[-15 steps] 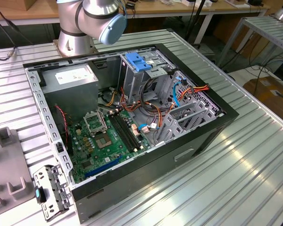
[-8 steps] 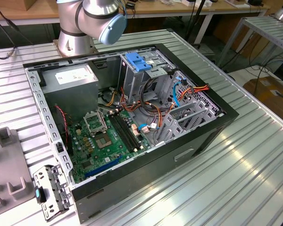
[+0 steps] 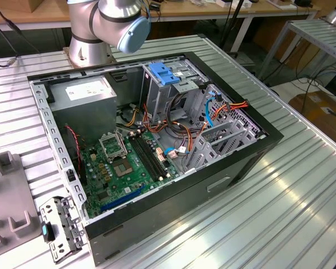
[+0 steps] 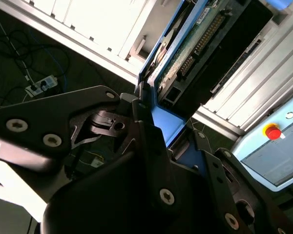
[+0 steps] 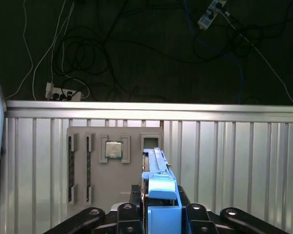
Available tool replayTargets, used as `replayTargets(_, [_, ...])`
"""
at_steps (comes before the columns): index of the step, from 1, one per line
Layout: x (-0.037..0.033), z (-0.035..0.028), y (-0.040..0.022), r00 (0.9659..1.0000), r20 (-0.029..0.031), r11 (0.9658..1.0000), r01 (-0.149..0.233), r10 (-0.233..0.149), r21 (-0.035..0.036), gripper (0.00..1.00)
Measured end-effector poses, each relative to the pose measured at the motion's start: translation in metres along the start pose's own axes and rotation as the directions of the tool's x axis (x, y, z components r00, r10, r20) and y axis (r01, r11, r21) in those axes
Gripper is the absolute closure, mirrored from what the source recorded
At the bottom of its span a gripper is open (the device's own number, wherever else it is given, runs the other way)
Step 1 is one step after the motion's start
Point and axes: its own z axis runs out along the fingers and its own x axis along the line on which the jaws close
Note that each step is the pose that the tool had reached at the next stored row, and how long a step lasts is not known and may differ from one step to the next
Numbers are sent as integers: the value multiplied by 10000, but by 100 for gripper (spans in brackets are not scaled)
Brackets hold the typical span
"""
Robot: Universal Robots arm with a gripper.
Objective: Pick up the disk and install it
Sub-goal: 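Pick up the disk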
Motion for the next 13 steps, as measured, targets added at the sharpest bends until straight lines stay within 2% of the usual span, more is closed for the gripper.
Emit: replayTargets(13, [1, -142, -1, 10000, 0, 10000, 0, 0, 0, 63])
